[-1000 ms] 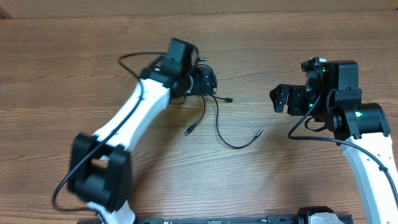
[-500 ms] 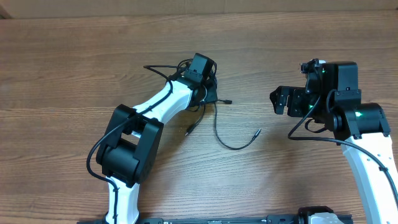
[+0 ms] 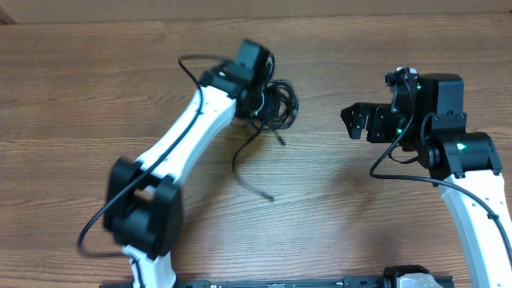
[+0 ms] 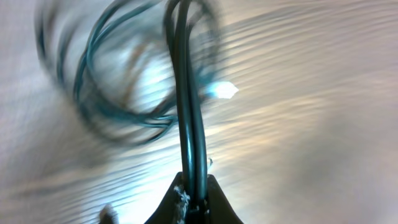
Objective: Untangle cables
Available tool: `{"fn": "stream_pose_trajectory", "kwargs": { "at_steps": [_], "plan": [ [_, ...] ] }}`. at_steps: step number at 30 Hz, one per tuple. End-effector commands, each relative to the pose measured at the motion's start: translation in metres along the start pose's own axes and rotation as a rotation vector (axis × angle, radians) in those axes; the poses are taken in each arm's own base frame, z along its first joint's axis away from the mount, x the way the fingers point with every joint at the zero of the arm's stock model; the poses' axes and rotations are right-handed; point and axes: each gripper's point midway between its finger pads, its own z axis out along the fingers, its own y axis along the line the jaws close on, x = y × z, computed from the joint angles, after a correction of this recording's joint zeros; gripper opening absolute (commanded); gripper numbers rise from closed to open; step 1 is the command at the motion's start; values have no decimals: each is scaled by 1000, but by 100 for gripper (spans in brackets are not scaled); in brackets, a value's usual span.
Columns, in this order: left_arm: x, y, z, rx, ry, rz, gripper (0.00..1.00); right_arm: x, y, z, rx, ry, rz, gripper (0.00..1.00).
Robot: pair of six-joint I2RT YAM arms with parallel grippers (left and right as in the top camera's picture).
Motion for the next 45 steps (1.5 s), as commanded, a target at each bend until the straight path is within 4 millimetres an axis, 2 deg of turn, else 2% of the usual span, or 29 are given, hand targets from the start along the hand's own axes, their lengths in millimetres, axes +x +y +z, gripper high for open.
{"fn": "stream_pose_trajectory", "kwargs": {
  "at_steps": [1, 4, 6, 7, 11, 14, 17, 18, 21, 22, 26, 28, 31, 34, 38, 45],
  "plan": [
    [-26, -73, -91, 237, -171, 273, 4, -13, 27, -1, -155, -13, -9, 100],
    [-31, -86, -126, 255, -254, 320, 4, -11, 30, 10, -175, 8, -11, 100],
    [-34, -81, -137, 208, -289, 322, 4, -8, 31, 17, -182, 30, -10, 100],
    [-35, -73, -140, 155, -302, 312, 4, -6, 31, 20, -181, 41, -8, 100],
    [-31, -15, -143, -164, -288, 239, 4, -4, 29, 24, -174, 56, -4, 100],
    [-20, 8, -144, -278, -241, 215, 4, -4, 24, 25, -144, 52, -4, 100],
    [-21, 26, -151, -390, -254, 193, 4, -5, 18, 26, -109, 47, -5, 100],
    [-23, 33, -154, -432, -267, 180, 10, -5, 17, 26, -102, 46, -5, 100],
    [-32, 49, -165, -530, -321, 131, 57, -4, 15, 26, -89, 50, -3, 100],
    [-34, 51, -166, -534, -333, 119, 67, -3, 15, 26, -88, 54, -2, 100],
    [-38, 54, -164, -508, -346, 73, 71, -1, 12, 26, -75, 63, 2, 100],
    [-36, 53, -158, -480, -334, 42, 71, 0, 8, 26, -49, 66, 4, 100],
    [-28, 36, -139, -350, -277, 30, 60, 2, 2, 27, -14, 72, 6, 100],
    [-20, 27, -116, -269, -207, 31, 57, 5, -6, 26, 31, 79, 9, 100],
    [-14, 30, -82, -234, -125, 5, 60, 7, -12, 26, 62, 87, 12, 100],
    [-19, 38, -14, -189, -60, -38, 53, 9, -12, 26, 62, 94, 14, 100]
  ]
}}
